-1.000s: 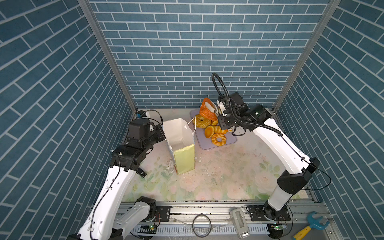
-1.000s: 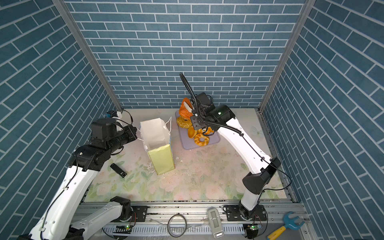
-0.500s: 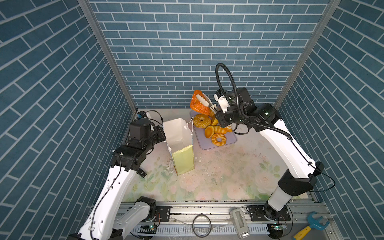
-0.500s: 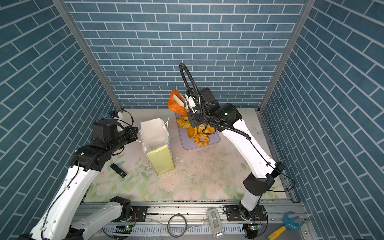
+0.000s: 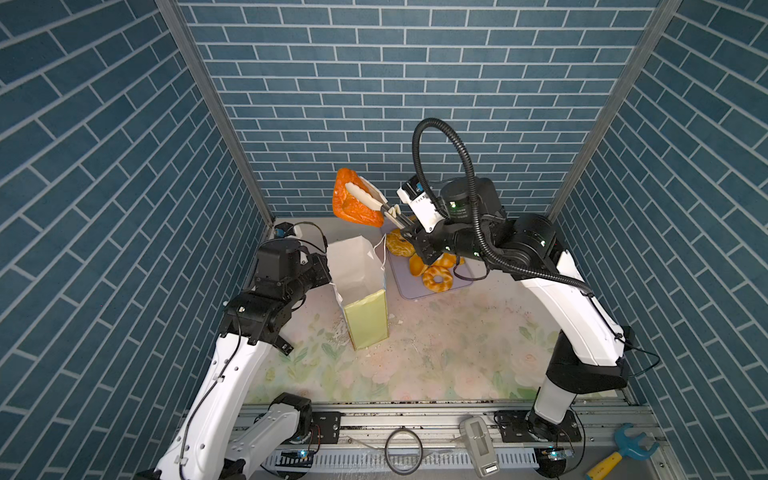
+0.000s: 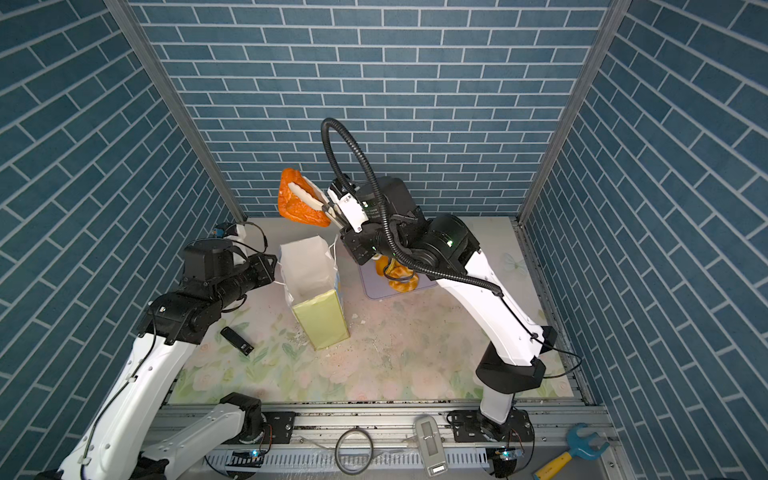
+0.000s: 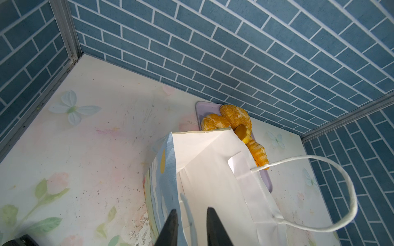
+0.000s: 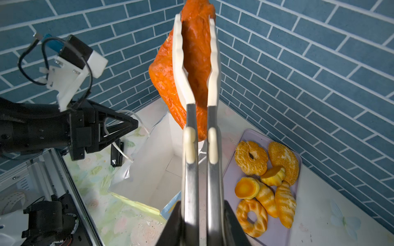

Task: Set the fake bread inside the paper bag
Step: 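Lower the loaf into the bag mouth and open the tongs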

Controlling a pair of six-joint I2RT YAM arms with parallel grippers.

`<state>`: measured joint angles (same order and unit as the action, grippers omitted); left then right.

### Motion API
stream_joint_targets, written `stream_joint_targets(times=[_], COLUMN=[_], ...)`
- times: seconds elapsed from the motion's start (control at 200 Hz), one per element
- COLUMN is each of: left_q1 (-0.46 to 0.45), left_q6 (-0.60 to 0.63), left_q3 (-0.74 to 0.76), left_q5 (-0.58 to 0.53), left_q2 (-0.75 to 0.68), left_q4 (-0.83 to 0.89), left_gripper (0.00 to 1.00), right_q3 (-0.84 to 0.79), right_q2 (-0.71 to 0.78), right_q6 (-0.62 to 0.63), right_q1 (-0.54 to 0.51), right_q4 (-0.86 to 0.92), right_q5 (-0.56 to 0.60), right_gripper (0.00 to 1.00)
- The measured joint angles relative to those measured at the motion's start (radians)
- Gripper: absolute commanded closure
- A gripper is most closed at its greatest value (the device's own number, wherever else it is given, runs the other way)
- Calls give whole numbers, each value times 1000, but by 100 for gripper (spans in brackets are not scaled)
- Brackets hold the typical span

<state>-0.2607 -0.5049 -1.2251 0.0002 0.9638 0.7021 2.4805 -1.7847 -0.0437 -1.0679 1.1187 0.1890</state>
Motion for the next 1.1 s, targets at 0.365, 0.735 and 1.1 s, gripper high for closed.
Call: stream_joint_targets(times=[0.365, 0.735, 1.1], left_q1=[0, 0, 0], left_q6=[49, 71, 72], left_q3=[-16, -16, -16], left_q5=[0, -3, -2], left_q2=[1, 2, 12], left_q4=[28, 30, 29], left_gripper=[88, 99, 100], right_q3=[-10, -146, -156], right_q2=[-53, -53, -94], right_q6=[-31, -93, -117], right_q1=[-85, -105, -114], right_q4=[69, 79, 87], right_q5=[84, 107, 126], right_gripper=[78, 77, 65])
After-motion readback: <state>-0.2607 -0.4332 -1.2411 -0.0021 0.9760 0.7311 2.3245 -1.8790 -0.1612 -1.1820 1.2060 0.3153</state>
